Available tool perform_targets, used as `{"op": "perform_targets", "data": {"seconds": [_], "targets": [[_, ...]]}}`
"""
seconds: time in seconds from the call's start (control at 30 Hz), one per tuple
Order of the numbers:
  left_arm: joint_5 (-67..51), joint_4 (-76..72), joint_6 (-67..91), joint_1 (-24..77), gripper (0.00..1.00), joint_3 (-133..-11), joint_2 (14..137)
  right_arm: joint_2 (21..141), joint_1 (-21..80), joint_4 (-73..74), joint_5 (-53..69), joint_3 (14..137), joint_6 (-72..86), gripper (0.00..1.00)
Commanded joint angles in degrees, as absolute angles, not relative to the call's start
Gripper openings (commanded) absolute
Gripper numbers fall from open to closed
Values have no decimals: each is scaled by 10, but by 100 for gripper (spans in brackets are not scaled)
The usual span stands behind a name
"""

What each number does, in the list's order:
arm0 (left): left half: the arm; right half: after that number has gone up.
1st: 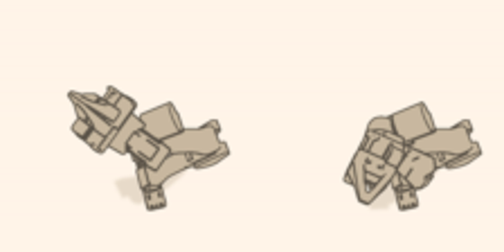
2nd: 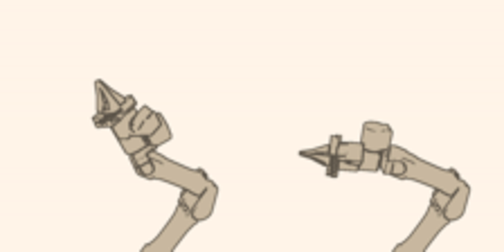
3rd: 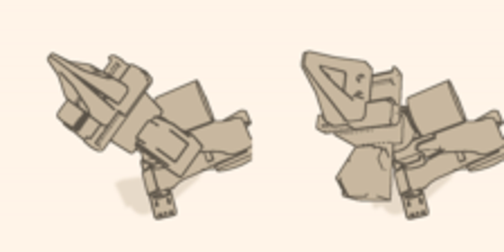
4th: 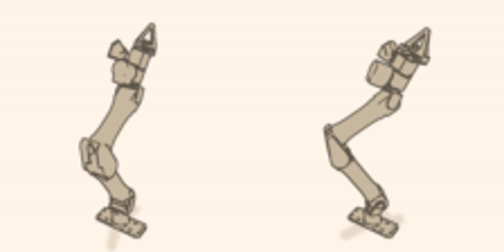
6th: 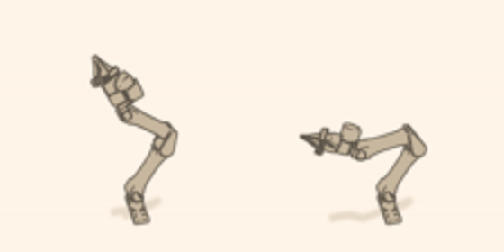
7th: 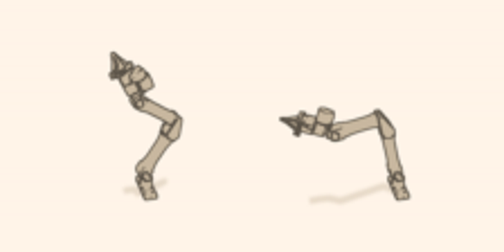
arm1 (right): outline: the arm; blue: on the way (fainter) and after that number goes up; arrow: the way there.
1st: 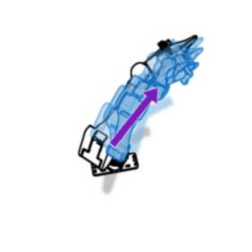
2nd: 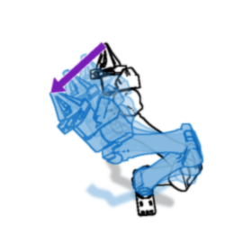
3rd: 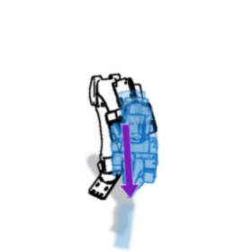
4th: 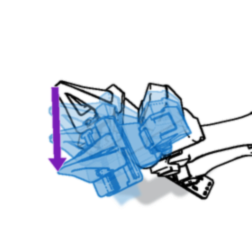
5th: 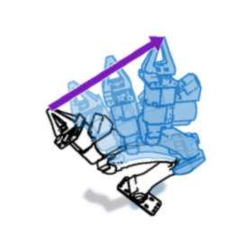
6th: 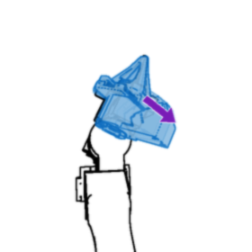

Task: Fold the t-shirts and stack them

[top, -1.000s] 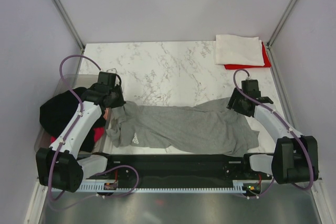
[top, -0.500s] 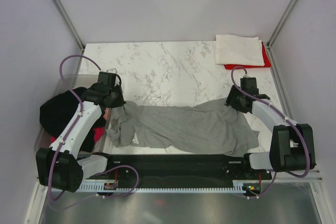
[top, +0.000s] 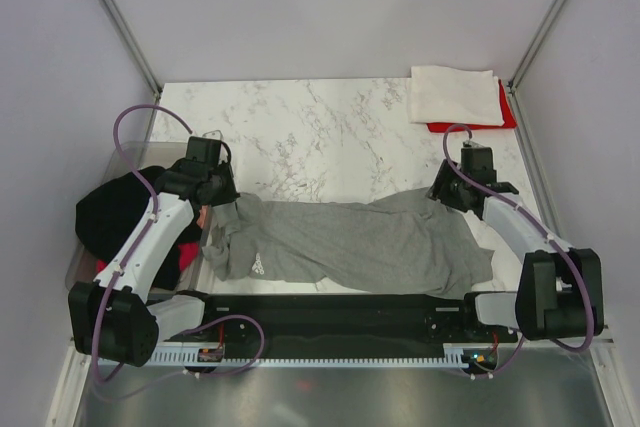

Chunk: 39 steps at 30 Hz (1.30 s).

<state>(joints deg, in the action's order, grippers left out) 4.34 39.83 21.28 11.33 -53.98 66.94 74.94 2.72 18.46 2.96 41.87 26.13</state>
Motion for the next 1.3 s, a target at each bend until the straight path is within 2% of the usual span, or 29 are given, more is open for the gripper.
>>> {"op": "perform_targets", "data": {"seconds": [0.0, 0.1, 0.33, 0.53, 0.63, 0.73, 0.8, 1.1, 1.27], "targets": [[44, 377, 185, 112, 2, -536, 659, 726, 25, 181, 41, 425, 260, 59], [44, 378, 185, 112, 2, -536, 660, 731, 25, 181, 44, 425, 257, 54], [44, 377, 185, 112, 2, -536, 659, 763, 25, 162, 38, 407, 248, 49], [43, 377, 184, 112, 2, -537, 661, 769, 25, 154, 41, 401, 246, 35], [43, 377, 184, 112, 2, -536, 660, 770, 25, 154, 44, 402, 246, 27], [43, 378, 184, 112, 2, -536, 660, 770, 25, 153, 45, 403, 244, 14], [44, 377, 184, 112, 2, -537, 661, 770, 25, 154, 47, 403, 243, 1], [42, 377, 188, 112, 2, -541, 654, 726, 25, 181, 58, 418, 254, 0], [21, 403, 204, 112, 2, -596, 601, 640, 25, 253, 60, 509, 263, 0]]}}
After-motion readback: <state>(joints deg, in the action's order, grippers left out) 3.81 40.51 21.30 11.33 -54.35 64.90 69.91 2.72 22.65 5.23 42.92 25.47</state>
